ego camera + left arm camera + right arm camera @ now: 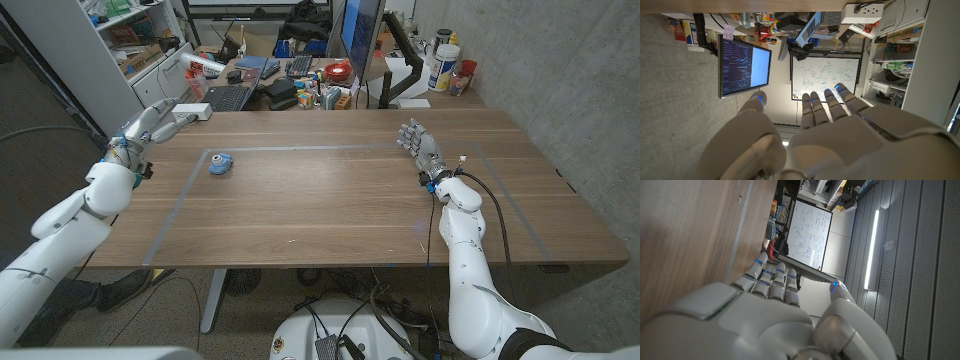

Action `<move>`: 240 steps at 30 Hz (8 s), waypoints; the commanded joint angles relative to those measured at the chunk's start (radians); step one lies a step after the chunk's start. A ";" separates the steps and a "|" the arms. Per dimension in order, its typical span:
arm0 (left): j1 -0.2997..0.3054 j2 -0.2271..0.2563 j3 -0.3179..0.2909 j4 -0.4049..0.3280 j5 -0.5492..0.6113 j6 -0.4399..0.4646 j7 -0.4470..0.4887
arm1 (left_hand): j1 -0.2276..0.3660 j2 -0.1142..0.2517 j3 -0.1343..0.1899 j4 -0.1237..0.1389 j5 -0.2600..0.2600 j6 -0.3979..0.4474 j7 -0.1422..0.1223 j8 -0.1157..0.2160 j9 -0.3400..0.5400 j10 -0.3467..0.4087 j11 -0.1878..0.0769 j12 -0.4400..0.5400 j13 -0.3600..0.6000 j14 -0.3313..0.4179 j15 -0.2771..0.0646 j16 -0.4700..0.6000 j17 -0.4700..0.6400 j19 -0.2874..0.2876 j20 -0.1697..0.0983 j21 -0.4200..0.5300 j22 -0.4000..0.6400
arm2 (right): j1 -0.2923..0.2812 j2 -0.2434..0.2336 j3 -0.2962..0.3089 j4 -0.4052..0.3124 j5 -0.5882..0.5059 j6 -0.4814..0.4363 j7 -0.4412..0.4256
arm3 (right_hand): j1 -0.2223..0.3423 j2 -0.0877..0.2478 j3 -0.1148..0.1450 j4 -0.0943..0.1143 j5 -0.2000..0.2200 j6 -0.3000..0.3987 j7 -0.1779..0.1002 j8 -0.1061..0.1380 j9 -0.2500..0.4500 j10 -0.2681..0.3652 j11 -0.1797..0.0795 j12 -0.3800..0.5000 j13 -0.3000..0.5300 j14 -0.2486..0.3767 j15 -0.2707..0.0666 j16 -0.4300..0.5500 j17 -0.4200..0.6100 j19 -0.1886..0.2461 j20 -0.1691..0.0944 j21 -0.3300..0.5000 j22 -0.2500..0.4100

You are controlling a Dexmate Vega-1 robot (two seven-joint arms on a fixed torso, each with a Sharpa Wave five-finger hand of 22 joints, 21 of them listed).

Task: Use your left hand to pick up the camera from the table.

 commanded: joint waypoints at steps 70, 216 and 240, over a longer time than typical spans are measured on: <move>-0.090 0.202 0.212 -0.004 0.246 0.357 -0.022 | 0.080 -0.050 -0.061 -0.036 0.027 0.126 -0.157 -0.016 0.010 0.028 -0.041 -0.034 0.036 -0.001 0.061 -0.043 0.017 0.152 0.174 -0.038 0.004 | 0.006 -0.010 -0.004 -0.005 -0.009 -0.015 -0.012 | 0.002 0.012 -0.004 -0.010 0.006 0.011 -0.008 0.002 0.004 0.007 -0.003 -0.006 0.003 0.018 0.003 -0.001 0.003 0.024 -0.003 -0.034 0.005; -0.442 0.039 0.630 0.272 0.127 0.329 -0.061 | 0.191 -0.066 -0.102 -0.090 0.040 0.221 -0.203 -0.013 0.008 0.030 -0.045 -0.015 0.036 0.082 0.070 -0.009 0.011 0.311 0.175 -0.032 0.002 | -0.010 -0.011 0.000 -0.027 0.011 0.010 -0.018 | 0.000 0.017 -0.014 -0.019 0.007 0.013 -0.012 0.001 0.005 0.013 -0.003 -0.008 0.003 0.025 0.004 -0.004 0.002 0.045 0.006 -0.092 0.007; -0.467 0.033 0.657 0.306 0.128 0.322 -0.076 | 0.196 -0.064 -0.104 -0.090 0.040 0.223 -0.204 -0.016 0.008 0.033 -0.047 -0.014 0.036 0.091 0.067 -0.007 0.011 0.316 0.175 -0.032 0.003 | -0.016 -0.011 0.001 -0.027 0.006 0.005 -0.024 | 0.000 0.018 -0.015 -0.020 0.007 0.013 -0.013 0.001 0.005 0.014 -0.001 -0.008 0.003 0.029 0.002 -0.003 0.002 0.050 0.007 -0.102 0.007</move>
